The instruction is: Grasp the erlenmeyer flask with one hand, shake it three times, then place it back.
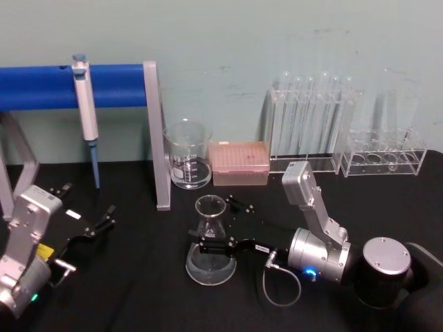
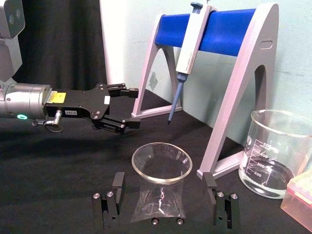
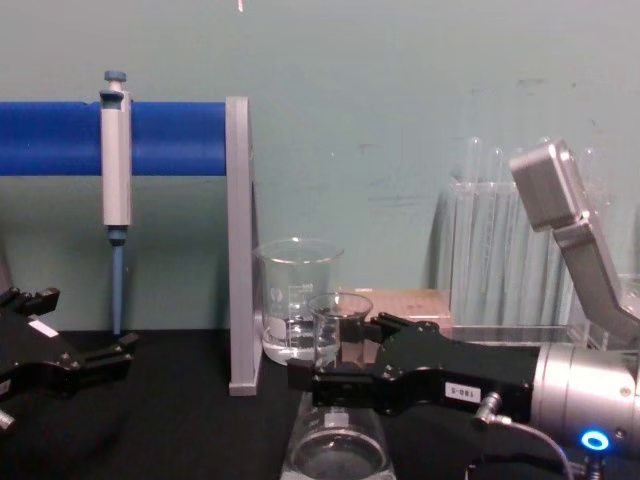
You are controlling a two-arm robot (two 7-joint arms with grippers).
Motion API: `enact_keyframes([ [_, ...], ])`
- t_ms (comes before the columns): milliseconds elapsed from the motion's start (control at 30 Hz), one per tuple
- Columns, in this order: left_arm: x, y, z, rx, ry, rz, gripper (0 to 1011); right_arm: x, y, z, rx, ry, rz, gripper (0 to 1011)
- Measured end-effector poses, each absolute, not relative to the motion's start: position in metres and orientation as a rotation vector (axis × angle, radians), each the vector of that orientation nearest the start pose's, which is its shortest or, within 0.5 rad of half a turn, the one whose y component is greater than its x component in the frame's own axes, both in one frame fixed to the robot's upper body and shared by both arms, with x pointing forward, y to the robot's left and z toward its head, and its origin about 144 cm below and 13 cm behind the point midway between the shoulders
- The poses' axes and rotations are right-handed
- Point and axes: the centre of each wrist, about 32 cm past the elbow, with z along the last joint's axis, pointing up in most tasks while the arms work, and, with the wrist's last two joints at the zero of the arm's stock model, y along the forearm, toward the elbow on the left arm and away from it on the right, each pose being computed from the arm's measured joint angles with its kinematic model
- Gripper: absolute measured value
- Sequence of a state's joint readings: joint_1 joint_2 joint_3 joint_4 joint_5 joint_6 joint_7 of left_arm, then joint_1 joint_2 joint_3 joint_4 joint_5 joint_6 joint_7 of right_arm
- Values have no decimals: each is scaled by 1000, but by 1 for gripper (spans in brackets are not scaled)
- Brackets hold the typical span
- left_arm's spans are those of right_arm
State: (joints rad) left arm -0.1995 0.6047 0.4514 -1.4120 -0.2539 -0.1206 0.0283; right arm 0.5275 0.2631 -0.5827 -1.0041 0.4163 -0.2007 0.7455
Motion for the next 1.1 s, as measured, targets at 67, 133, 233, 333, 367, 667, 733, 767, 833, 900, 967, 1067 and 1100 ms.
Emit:
enact_keyframes([
  [67,489,310,1140,304,-285,1248,1001,576,-204,1133,-64,-43,-489,1000],
  [133,489,310,1140,304,-285,1248,1001,576,-204,1133,-64,-43,-489,1000],
  [233,489,310,1140,305,-285,1248,1001,576,-204,1133,-64,-42,-489,960],
  [333,489,310,1140,304,-285,1248,1001,576,-204,1133,-63,-42,-488,894],
  [367,489,310,1140,304,-285,1248,1001,576,-204,1133,-63,-42,-488,883],
  [667,489,310,1140,304,-285,1248,1001,576,-204,1134,-63,-42,-487,624],
  [733,489,310,1140,304,-285,1248,1001,576,-204,1134,-62,-42,-487,567],
  [767,489,310,1140,304,-285,1248,1001,576,-204,1134,-62,-42,-487,521],
  [833,489,310,1140,304,-285,1248,1001,576,-204,1134,-62,-42,-487,470],
  [900,489,310,1140,304,-285,1248,1001,576,-204,1134,-62,-42,-487,453],
  [967,489,310,1140,304,-285,1248,1001,576,-204,1134,-62,-42,-487,453],
  [1067,489,310,1140,304,-285,1248,1001,576,-204,1134,-62,-42,-487,453],
  [1100,489,310,1140,304,-285,1248,1001,576,-204,1134,-62,-42,-487,453],
])
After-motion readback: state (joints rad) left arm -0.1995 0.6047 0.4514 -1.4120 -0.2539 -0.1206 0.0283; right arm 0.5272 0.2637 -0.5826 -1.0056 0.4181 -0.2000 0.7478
